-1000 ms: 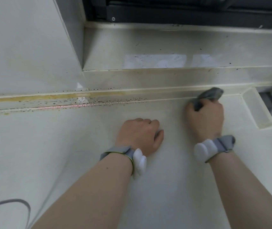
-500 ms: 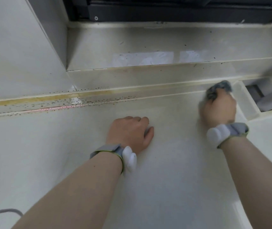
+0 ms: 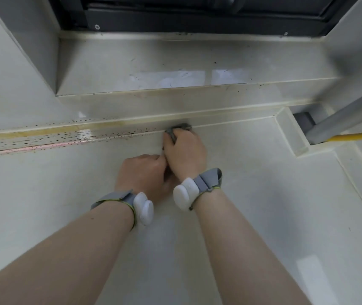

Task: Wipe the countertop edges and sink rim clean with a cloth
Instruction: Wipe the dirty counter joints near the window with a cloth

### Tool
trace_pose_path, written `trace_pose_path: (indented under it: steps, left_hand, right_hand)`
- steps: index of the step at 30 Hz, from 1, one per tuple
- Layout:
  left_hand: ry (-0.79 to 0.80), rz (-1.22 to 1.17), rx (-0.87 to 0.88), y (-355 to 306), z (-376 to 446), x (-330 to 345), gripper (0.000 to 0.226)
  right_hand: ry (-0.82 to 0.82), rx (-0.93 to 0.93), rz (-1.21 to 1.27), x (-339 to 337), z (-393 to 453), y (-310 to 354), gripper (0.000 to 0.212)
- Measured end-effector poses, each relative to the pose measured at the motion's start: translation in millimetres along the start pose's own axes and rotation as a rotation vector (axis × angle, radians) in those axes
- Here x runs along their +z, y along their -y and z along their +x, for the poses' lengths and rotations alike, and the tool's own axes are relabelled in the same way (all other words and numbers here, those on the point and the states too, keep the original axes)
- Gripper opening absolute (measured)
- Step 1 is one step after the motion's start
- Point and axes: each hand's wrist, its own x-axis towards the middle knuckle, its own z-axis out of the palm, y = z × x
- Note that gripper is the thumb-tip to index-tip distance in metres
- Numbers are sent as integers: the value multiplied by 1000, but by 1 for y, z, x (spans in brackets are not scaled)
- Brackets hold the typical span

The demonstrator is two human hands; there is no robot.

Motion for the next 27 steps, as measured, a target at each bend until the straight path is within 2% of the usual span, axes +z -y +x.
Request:
trace_pose_path:
  steps: [3, 5, 8, 10, 12, 16, 20, 24, 27]
  left_hand:
    - [-28, 23, 9, 1, -3, 4, 35]
    - [-42, 29, 10, 2, -3, 5, 36]
    - [-34, 14, 7, 2, -4, 4, 36]
    - [-23, 8, 7, 2, -4, 3, 35]
    - [-2, 4, -3, 3, -4, 2, 34]
    - [65, -72, -53, 3, -4, -3, 34]
    - [130, -245, -142, 10, -7, -16, 34]
    - [75, -129, -186, 31, -30, -47, 43]
    - [102, -13, -226, 60, -64, -60, 43]
  right_hand:
    - [38, -125, -144, -20, 10, -32, 38]
    - [1, -72, -217, -37, 21, -63, 38]
    - [-135, 230, -332, -61, 38, -103, 40]
    - [-183, 453, -290, -73, 48, -113, 44]
    - [-172, 530, -240, -71, 51, -96, 40]
    - [8, 346, -261, -47, 34, -31, 31]
    - [125, 212, -302, -34, 14, 4, 29]
    - [203, 108, -288, -24, -2, 31, 28]
    - [284, 73, -295, -26, -9, 36, 22]
